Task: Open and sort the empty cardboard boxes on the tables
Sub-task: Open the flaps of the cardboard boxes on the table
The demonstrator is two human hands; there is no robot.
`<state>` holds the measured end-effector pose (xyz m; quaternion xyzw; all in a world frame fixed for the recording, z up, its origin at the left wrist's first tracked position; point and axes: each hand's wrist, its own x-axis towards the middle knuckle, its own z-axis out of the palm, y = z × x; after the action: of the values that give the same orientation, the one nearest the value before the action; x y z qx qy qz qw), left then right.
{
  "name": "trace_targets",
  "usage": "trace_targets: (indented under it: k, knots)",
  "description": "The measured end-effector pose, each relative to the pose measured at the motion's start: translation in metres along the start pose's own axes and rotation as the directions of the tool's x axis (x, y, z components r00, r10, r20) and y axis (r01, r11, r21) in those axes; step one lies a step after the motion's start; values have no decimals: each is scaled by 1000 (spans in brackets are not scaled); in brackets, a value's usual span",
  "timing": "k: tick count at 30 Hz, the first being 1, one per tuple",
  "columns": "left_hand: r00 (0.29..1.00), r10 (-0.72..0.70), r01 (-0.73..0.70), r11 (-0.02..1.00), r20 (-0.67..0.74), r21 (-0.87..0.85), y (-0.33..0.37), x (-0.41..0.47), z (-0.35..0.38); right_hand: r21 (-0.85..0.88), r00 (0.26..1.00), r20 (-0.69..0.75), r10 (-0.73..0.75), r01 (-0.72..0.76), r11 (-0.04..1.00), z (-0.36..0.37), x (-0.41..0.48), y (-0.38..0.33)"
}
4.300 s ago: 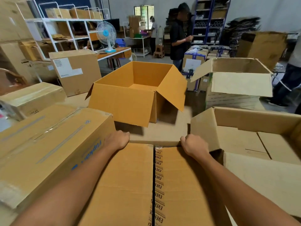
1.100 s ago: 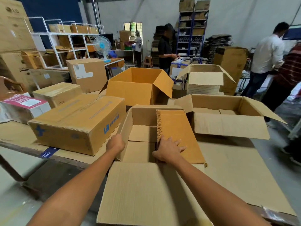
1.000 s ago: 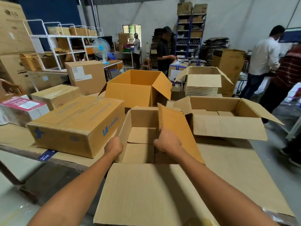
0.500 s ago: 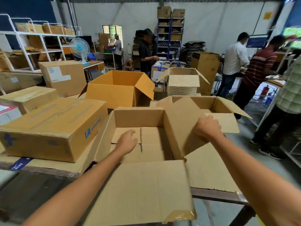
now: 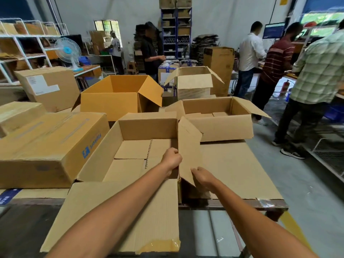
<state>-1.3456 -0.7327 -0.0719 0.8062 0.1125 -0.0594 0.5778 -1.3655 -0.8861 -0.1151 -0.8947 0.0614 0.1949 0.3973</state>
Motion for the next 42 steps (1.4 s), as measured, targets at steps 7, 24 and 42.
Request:
trace_targets:
  k: [7,24,42]
  knots:
    - [986,-23,67,962,164,-265,-1,-19,-11,62,950,-223,-217,236,970,18,-19,-46]
    - [970,166,-237,510,176,827,-70,-94,-129,-496,835,-116,-537,420,760,33,-46,-75]
    - [766,421,-111,831,-486,545,-100,-284,-156,-164,518,-169,-838,824,542,99,-208,-57]
